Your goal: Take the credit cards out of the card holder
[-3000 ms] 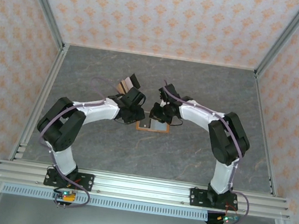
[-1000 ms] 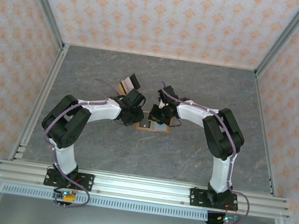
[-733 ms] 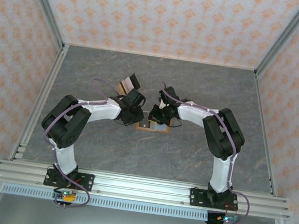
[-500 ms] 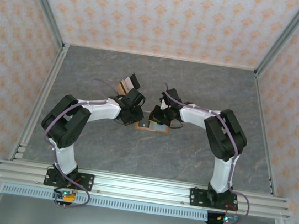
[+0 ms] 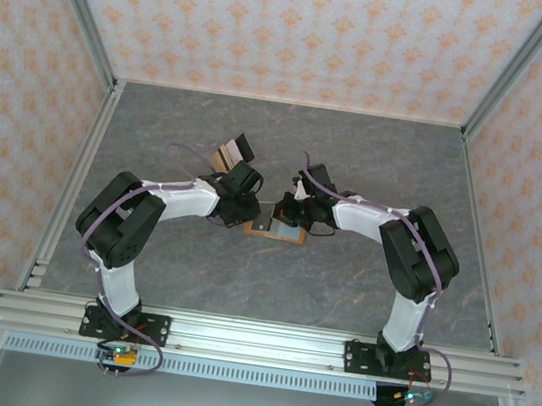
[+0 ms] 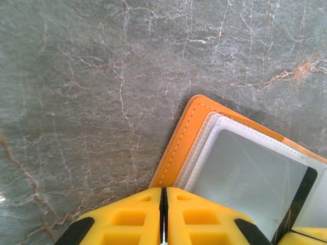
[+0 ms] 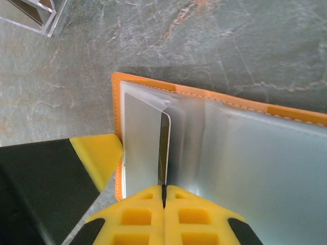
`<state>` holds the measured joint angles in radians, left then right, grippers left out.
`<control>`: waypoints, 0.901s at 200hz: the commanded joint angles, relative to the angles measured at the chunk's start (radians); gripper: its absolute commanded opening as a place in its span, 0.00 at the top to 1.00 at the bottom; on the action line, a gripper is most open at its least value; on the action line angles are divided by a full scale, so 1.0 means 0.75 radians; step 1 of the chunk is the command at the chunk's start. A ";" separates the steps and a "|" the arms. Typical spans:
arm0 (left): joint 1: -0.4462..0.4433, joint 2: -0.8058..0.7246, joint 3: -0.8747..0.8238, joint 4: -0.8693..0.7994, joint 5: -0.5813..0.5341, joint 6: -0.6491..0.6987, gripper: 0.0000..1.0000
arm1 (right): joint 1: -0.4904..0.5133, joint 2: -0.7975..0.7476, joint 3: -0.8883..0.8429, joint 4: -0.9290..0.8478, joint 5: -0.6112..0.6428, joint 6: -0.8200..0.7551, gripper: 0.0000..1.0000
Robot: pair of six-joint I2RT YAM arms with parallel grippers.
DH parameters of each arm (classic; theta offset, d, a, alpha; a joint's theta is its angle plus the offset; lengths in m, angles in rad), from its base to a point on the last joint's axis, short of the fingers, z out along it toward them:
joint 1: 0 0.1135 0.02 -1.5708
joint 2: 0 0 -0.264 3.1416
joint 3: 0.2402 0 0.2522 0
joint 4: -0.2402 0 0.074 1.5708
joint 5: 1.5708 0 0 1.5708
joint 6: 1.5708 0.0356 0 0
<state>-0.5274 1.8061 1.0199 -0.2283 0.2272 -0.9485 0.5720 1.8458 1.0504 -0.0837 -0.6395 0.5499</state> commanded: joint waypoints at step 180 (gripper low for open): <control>-0.044 -0.016 0.101 -0.052 0.040 0.102 0.87 | -0.014 -0.094 -0.118 0.051 0.148 0.029 1.00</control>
<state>-0.5510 1.7679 1.0645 -0.2508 0.2543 -0.8917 0.5659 1.7927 0.9695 -0.0734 -0.5282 0.5549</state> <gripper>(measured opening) 0.137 0.049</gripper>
